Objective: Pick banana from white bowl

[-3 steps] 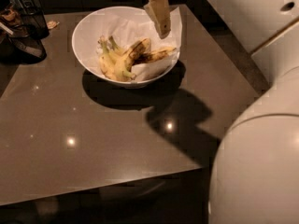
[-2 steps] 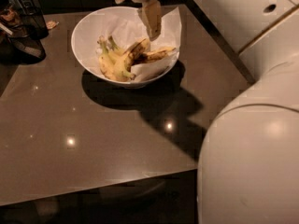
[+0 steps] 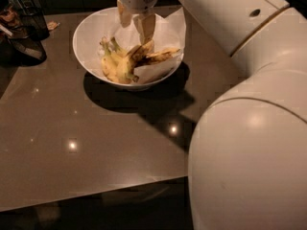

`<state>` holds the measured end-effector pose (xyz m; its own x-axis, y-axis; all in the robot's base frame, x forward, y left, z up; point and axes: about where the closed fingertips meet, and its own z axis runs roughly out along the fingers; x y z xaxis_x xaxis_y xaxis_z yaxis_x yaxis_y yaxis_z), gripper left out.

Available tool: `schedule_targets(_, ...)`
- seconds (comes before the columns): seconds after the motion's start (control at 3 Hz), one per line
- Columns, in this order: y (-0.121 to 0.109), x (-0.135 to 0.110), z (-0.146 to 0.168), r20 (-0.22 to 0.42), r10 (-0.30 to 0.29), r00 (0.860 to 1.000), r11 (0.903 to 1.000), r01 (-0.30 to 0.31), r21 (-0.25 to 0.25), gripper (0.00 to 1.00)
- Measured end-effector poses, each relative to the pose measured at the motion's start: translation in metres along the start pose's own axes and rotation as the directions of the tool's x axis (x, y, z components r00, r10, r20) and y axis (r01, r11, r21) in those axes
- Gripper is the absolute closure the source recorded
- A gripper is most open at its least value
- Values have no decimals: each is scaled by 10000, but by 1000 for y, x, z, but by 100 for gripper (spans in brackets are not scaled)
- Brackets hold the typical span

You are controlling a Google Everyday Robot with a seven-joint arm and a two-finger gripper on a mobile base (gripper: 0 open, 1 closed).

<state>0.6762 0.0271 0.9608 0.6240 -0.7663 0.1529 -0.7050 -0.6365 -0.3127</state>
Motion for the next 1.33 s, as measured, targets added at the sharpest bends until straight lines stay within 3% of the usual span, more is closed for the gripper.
schedule_targets(0.67, 2, -19, 26, 327, -506, 9982, 9973, 523, -521, 39)
schedule_targets(1.33, 7, -25, 42, 428, -709, 9966, 9932, 745, -896, 48)
